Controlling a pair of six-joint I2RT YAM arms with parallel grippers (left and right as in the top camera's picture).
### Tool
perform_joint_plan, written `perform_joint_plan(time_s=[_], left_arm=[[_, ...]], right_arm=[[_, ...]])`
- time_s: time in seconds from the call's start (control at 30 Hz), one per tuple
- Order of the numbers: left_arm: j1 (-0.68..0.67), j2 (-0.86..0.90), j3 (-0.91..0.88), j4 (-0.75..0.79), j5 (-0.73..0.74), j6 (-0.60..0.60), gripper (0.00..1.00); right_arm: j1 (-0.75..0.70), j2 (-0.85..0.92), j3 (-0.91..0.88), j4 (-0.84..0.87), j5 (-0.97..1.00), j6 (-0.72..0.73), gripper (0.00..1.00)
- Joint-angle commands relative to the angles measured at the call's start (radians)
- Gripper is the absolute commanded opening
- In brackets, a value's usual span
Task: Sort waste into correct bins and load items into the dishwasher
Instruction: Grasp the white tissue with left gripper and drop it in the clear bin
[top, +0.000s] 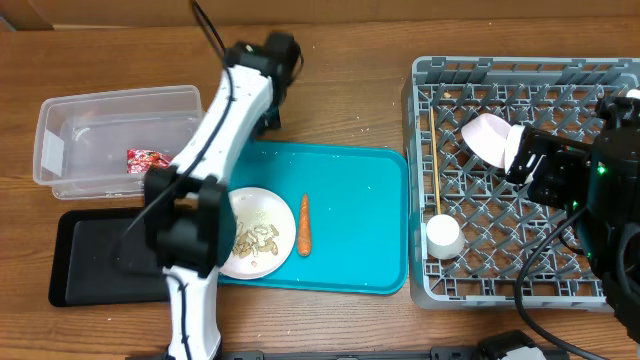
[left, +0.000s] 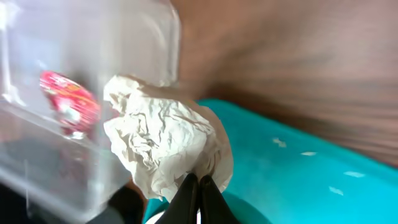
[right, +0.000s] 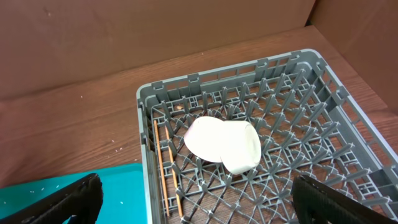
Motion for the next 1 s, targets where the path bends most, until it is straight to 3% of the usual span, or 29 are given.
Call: perform_joint_plan(time_s=[0.0, 0.07, 0.13, 0.3, 0.43, 0.7, 0.77, 0.83, 0.87, 0.97], left_arm=[[0.031, -0.141, 0.055, -0.015, 0.004, 0.008, 0.04], [0.066, -0.164, 0.055, -0.026, -0.003, 0.005, 0.05], [0.116, -0.163, 0.051, -0.037, 0.006, 0.0, 0.17], [0.237, -0.116, 0.009, -0.08, 0.111, 0.008, 0.28], [0.298, -0.1, 0.01, -0.123, 0.172, 0.01, 0.33], [0.27, -0.163, 0.071, -0.135, 0.281, 0.056, 0.4], [0.233, -0.168, 0.07, -0.079, 0.363, 0.147, 0.41], [0.163, -0.157, 0.063, 0.01, 0.377, 0.237, 0.51], [0.137, -0.147, 0.06, 0.036, 0.356, 0.24, 0.62], [0.076, -0.101, 0.05, 0.1, 0.283, 0.208, 0.76]], right_arm=[[0.003, -0.002, 0.009, 0.002, 0.014, 0.008, 1.0], [0.003, -0.002, 0.009, 0.002, 0.014, 0.008, 1.0], [0.003, -0.002, 0.009, 0.002, 0.014, 0.008, 1.0], [0.003, -0.002, 0.009, 0.002, 0.014, 0.008, 1.0], [0.003, -0.002, 0.009, 0.002, 0.014, 0.008, 1.0], [0.003, -0.002, 0.009, 0.002, 0.014, 0.008, 1.0], [0.003, -0.002, 0.009, 0.002, 0.014, 0.008, 1.0], [0.003, -0.002, 0.009, 0.002, 0.014, 0.008, 1.0], [0.003, -0.002, 0.009, 0.002, 0.014, 0.008, 1.0], [0.003, -0.002, 0.009, 0.002, 0.014, 0.008, 1.0]])
